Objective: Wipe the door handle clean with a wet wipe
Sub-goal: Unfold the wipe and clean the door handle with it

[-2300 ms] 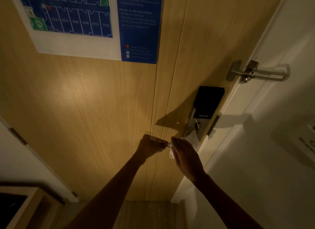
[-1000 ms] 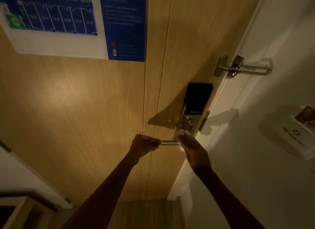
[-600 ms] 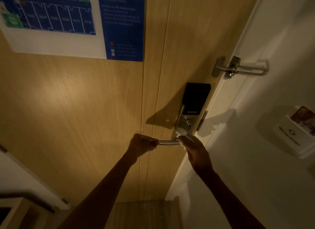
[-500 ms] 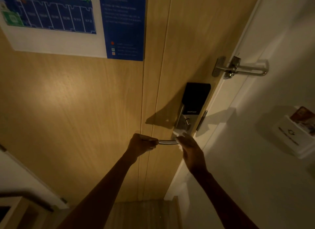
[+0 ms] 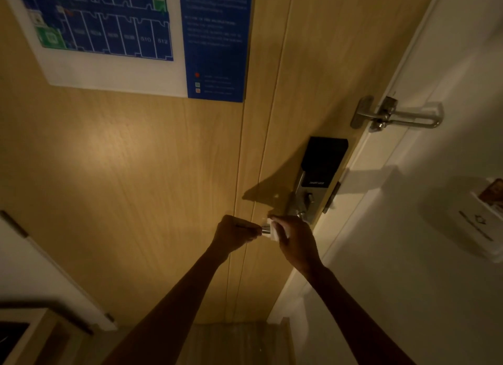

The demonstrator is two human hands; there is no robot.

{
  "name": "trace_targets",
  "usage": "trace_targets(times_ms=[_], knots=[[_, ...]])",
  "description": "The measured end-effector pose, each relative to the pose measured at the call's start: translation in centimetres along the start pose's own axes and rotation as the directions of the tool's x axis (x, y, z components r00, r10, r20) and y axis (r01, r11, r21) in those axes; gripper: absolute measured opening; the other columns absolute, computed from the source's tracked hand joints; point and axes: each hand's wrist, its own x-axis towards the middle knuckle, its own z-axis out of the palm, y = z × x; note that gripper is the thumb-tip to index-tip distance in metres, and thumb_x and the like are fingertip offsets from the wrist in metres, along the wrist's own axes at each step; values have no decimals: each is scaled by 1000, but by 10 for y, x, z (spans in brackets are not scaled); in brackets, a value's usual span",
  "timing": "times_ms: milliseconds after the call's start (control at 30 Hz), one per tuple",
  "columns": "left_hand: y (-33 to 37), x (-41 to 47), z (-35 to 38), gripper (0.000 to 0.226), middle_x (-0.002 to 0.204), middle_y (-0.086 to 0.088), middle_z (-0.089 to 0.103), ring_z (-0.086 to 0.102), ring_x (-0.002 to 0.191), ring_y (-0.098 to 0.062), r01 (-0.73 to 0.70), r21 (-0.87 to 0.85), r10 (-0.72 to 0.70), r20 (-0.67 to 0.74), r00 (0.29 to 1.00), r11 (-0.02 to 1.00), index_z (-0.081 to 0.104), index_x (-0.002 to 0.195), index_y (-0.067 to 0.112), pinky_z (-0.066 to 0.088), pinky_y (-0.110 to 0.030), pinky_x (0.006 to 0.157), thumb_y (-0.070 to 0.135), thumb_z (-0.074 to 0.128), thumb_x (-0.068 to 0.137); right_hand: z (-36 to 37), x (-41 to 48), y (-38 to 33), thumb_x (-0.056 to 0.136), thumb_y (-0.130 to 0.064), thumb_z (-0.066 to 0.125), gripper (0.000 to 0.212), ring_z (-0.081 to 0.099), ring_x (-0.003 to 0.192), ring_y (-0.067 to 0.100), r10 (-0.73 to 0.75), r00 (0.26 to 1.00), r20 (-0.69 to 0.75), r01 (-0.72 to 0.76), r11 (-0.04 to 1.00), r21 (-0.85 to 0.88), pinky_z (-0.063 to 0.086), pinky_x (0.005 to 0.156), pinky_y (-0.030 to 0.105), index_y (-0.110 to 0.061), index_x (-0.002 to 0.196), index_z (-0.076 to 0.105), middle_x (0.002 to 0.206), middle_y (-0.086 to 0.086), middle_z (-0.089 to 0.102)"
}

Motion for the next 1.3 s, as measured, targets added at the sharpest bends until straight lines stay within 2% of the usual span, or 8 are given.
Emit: trace_targets(times_ms=[267, 400, 533, 700, 867, 1000, 1133, 1300], knots=[[-6, -1, -12, 14, 75, -7, 76, 74, 74, -24, 28, -37, -26, 41, 999, 999, 78, 69, 24, 60, -35, 77, 12, 77, 75, -7, -18, 15, 84, -10, 70, 46, 56, 121, 11, -246, 952, 182, 274, 951, -145, 48, 101, 31, -21, 128, 58, 126, -2, 65], [-8, -1, -15, 6, 75, -8, 76, 73, 72, -21, 20, -48, -18, 49, 999, 999, 79, 74, 19, 60, -37, 77, 13, 78, 74, -4, -10, 5, 88, -19, 66, 36, 60, 114, 8, -122, 989, 89, 128, 990, -66, 53, 96, 30, -21, 124, 61, 121, -3, 67], [-4, -1, -14, 6, 76, -7, 76, 74, 74, -21, 32, -36, -31, 40, 999, 999, 79, 80, 13, 60, -34, 77, 14, 79, 74, 1, -16, 7, 90, -21, 63, 37, 55, 121, 6, -193, 967, 166, 207, 975, -75, 49, 100, 28, -25, 127, 59, 126, -5, 64], [-1, -1, -13, 7, 83, -17, 76, 72, 82, -32, 42, -134, -32, 80, 996, 990, 79, 77, 16, 58, -41, 82, 10, 78, 73, -14, -8, 27, 93, -31, 58, 25, 62, 106, 3, 15, 999, 48, -14, 1000, -22, 53, 95, 34, -23, 115, 66, 112, -6, 70], [2, -1, -9, 13, 82, -11, 77, 74, 79, -23, 40, -61, -35, 86, 996, 997, 78, 87, 7, 60, -30, 75, 13, 78, 76, -2, -3, -2, 96, -32, 54, 22, 64, 92, -6, -51, 987, 153, 47, 998, 33, 48, 89, 12, -19, 107, 69, 100, -10, 73], [2, 0, -11, 12, 82, -14, 76, 74, 76, -26, -29, -24, 32, 96, 995, 999, 77, 87, 5, 60, -31, 74, 9, 77, 76, -14, 16, 16, 96, -32, 52, 23, 65, 74, 4, 131, 973, 190, -122, 991, -60, 52, 74, 18, -16, 90, 67, 81, -5, 69], [4, -2, -7, 9, 80, -5, 77, 75, 74, -17, -13, 15, 12, 67, 998, 1000, 78, 86, 12, 60, -24, 73, 13, 77, 76, -3, 20, 3, 98, -28, 49, 27, 55, 60, 5, 117, 958, 263, -78, 985, -153, 44, 66, 18, -12, 81, 61, 68, -6, 56], [7, -3, -6, 9, 80, 0, 77, 74, 74, -9, -20, 42, 17, 54, 998, 999, 78, 85, 14, 58, -18, 72, 14, 77, 76, -11, 16, 5, 98, -32, 48, 25, 65, 78, 9, 41, 926, 374, 18, 988, -154, 54, 77, 23, -14, 97, 65, 86, -2, 69]])
